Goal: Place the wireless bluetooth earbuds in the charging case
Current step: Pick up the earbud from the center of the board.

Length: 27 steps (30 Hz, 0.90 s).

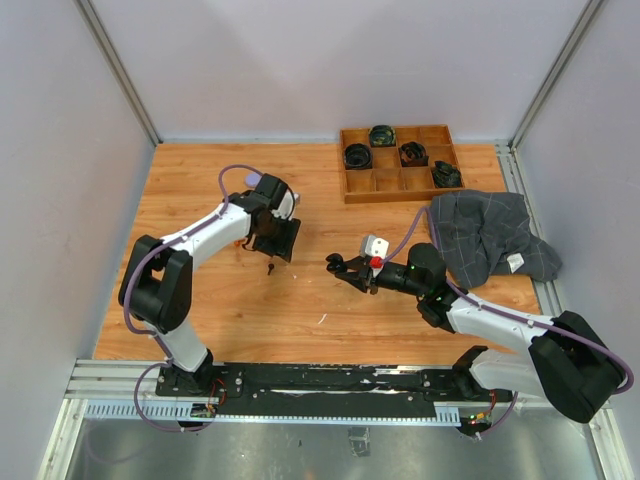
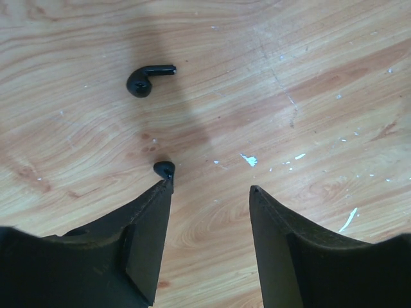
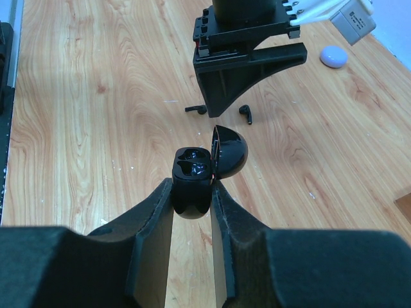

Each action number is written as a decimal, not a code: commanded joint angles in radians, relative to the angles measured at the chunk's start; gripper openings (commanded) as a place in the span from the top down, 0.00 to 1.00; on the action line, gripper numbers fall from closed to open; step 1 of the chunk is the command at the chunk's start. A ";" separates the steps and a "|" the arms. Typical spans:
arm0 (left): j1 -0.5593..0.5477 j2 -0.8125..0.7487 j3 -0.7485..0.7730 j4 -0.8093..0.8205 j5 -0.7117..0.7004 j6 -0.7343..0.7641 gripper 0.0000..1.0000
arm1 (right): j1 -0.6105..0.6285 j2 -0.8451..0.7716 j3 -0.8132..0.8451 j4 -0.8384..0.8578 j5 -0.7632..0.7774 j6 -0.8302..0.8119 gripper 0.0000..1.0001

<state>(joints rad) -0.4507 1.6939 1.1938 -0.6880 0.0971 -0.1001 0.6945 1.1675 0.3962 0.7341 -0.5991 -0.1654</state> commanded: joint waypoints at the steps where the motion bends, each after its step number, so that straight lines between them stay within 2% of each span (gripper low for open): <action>1: 0.022 0.006 0.003 -0.031 -0.055 0.001 0.43 | 0.014 -0.010 0.029 0.013 0.002 -0.019 0.99; 21: 0.033 0.136 0.014 -0.036 -0.112 0.000 0.58 | 0.015 -0.001 0.033 0.011 0.001 -0.020 0.99; 27: 0.033 0.161 0.014 -0.035 -0.116 -0.004 0.59 | 0.015 -0.002 0.033 0.011 0.002 -0.022 0.99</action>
<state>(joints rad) -0.4217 1.8320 1.1938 -0.7132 -0.0071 -0.1013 0.6945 1.1679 0.3965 0.7334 -0.5991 -0.1661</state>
